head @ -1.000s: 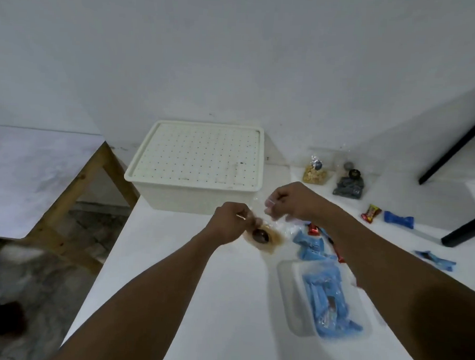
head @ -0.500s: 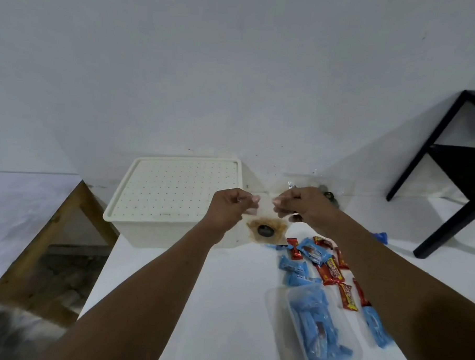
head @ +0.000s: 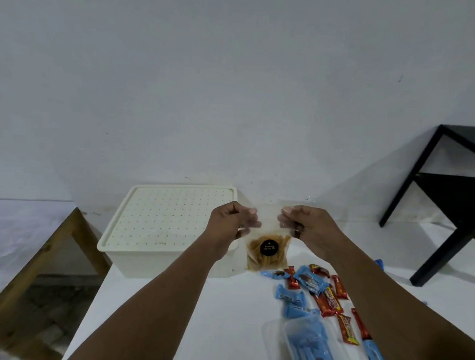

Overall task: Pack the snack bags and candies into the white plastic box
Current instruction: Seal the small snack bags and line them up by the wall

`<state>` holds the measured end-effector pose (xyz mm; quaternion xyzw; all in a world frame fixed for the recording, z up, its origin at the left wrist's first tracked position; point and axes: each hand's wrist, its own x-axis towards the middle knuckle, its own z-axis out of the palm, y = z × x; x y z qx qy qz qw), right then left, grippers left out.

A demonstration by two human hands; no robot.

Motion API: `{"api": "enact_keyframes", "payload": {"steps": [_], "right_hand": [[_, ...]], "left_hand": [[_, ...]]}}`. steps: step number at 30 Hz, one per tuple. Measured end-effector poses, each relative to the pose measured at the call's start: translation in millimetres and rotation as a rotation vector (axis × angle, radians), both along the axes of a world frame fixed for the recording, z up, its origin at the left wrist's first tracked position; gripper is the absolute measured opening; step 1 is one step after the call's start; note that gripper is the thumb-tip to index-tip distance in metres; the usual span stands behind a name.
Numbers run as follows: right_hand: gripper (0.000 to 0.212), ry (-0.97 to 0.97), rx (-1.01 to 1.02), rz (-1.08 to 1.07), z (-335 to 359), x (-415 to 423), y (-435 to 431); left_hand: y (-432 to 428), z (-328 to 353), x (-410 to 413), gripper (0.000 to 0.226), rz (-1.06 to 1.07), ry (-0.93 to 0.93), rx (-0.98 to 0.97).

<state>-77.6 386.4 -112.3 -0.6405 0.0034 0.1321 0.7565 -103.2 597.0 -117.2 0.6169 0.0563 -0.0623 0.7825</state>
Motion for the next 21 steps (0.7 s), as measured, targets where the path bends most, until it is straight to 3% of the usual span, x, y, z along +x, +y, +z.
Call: {"api": "enact_keyframes", "payload": {"steps": [10, 21], "right_hand": [[0.009, -0.002, 0.099, -0.104, 8.9, -2.1, 5.7], [0.015, -0.187, -0.168, -0.082, 20.9, -11.5, 17.4]], "left_hand": [[-9.1, -0.4, -3.4, 0.015, 0.024, 0.022, -0.16], [-7.4, 6.9, -1.6, 0.016, -0.067, -0.002, -0.07]]}}
